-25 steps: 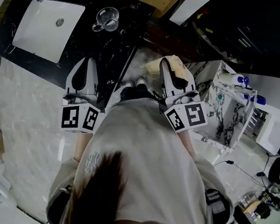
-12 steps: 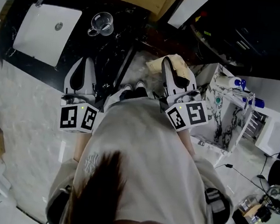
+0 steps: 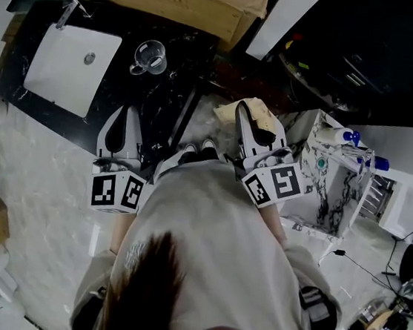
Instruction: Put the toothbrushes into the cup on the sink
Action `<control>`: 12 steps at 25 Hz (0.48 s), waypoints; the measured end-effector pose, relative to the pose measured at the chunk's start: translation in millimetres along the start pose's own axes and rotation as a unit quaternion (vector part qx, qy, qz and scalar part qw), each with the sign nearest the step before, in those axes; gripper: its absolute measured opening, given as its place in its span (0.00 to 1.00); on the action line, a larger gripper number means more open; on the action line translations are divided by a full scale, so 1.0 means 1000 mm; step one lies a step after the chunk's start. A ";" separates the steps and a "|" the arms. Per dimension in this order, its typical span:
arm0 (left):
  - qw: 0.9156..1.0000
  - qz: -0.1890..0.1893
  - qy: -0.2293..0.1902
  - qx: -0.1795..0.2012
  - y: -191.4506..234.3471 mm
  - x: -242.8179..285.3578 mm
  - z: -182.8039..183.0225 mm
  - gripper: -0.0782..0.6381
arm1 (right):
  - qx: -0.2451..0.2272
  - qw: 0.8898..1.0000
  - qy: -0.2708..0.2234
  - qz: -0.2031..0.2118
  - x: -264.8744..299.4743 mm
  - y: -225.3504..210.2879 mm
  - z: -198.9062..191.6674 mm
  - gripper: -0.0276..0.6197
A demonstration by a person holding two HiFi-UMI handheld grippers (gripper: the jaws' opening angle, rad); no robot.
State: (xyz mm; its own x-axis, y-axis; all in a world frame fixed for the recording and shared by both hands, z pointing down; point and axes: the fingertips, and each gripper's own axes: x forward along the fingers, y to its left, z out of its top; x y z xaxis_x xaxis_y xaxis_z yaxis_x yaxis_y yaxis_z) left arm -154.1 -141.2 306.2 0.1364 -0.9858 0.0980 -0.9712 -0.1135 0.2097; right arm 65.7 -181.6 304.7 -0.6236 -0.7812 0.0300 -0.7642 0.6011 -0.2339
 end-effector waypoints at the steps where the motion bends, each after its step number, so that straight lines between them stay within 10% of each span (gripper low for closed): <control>1: 1.000 0.001 0.000 0.000 0.000 0.000 0.001 0.13 | 0.001 1.000 -0.003 -0.001 0.000 -0.001 0.001 0.12; 12: 1.000 0.004 0.007 0.011 0.003 -0.005 0.003 0.13 | 0.009 0.999 -0.039 -0.032 -0.002 -0.022 0.017 0.12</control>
State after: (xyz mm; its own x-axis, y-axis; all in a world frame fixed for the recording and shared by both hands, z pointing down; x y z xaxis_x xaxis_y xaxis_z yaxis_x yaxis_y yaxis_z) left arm -158.2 -137.5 303.2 0.1313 -0.9849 0.1132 -0.9762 -0.1086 0.1875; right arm 86.2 -196.2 292.9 -0.5593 -0.8285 -0.0296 -0.7982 0.5478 -0.2508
